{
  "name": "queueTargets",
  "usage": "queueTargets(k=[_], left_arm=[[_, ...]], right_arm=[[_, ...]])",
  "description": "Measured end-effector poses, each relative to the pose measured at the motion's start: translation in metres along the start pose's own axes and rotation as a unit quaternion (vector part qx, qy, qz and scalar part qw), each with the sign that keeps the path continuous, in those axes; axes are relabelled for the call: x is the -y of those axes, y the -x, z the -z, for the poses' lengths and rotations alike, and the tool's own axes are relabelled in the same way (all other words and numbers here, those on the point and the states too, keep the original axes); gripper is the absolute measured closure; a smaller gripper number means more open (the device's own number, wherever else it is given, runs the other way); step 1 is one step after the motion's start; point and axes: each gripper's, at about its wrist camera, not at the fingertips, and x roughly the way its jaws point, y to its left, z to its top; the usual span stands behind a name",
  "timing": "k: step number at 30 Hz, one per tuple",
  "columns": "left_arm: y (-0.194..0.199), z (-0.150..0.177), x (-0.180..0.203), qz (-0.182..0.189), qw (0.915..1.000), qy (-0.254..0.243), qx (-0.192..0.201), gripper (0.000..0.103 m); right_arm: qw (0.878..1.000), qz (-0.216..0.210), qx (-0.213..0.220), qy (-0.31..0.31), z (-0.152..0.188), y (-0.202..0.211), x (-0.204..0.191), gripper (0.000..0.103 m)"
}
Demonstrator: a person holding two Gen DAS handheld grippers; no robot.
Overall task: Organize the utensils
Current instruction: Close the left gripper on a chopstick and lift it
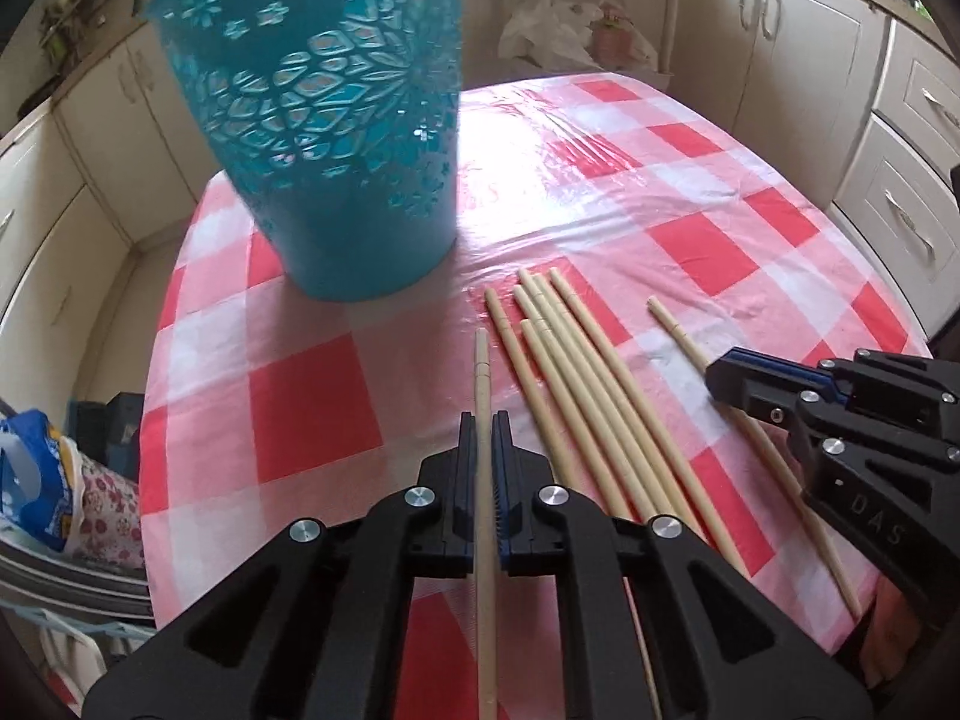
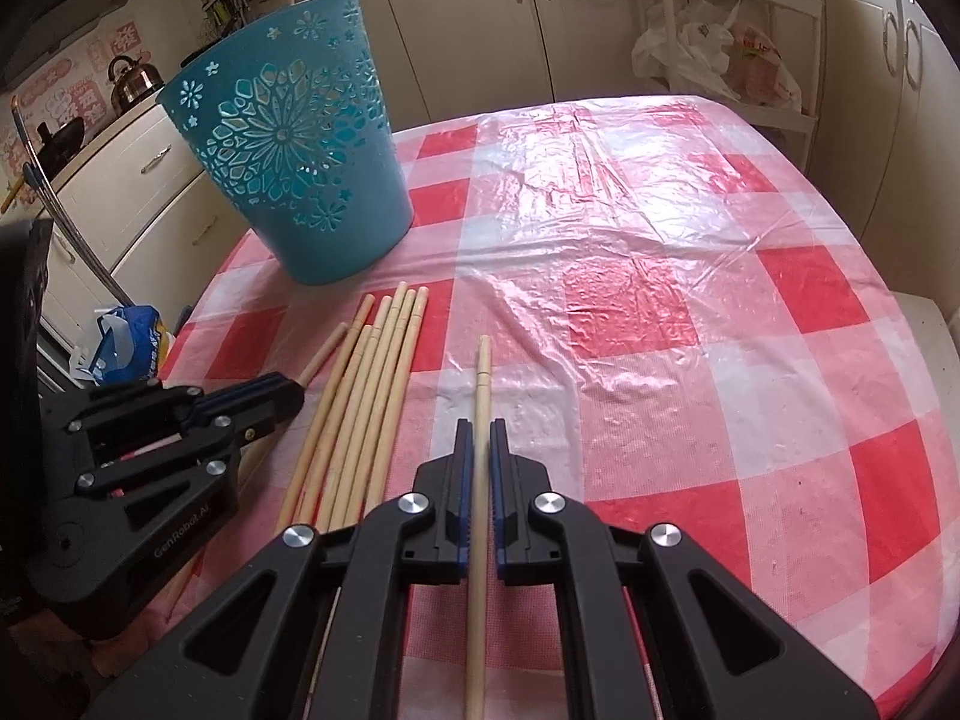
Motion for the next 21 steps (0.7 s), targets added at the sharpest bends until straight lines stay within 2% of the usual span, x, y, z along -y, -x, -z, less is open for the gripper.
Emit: queueTargets(k=[2, 4, 5, 6, 8, 9, 16, 21], left_arm=[[-0.001, -0.001, -0.001, -0.006, 1.0000, 0.007, -0.003, 0.090], [-0.001, -0.001, -0.006, -0.023, 0.9996, 0.019, -0.003, 0.072], [-0.002, 0.000, -0.010, -0.018, 0.9994, 0.030, -0.003, 0.072], [-0.002, 0.000, -0.014, -0.011, 0.9993, 0.037, -0.002, 0.072], [0.000, 0.001, -0.014, -0.006, 0.9995, 0.031, 0.000, 0.087], [0.000, 0.001, -0.012, -0.001, 0.9996, 0.028, 0.000, 0.098], [0.008, 0.006, -0.013, 0.011, 0.9985, 0.053, 0.011, 0.098], [0.026, 0.009, -0.025, 0.020, 0.9965, 0.076, 0.030, 0.098]], right_arm=[[1.000, 0.008, 0.001, 0.010, 0.000, 0.000, -0.003, 0.097], [0.999, 0.023, 0.004, 0.029, 0.002, 0.000, -0.009, 0.097], [0.999, 0.030, 0.006, 0.039, 0.003, 0.000, -0.012, 0.097], [0.998, 0.035, 0.008, 0.046, 0.003, 0.000, -0.013, 0.097], [0.998, 0.033, 0.009, 0.045, 0.004, 0.000, -0.013, 0.097], [0.999, 0.030, 0.010, 0.041, 0.003, 0.001, -0.011, 0.097], [0.999, -0.005, 0.027, -0.018, 0.000, 0.010, 0.010, 0.097], [0.998, -0.020, 0.039, -0.035, -0.002, 0.014, 0.013, 0.097]])
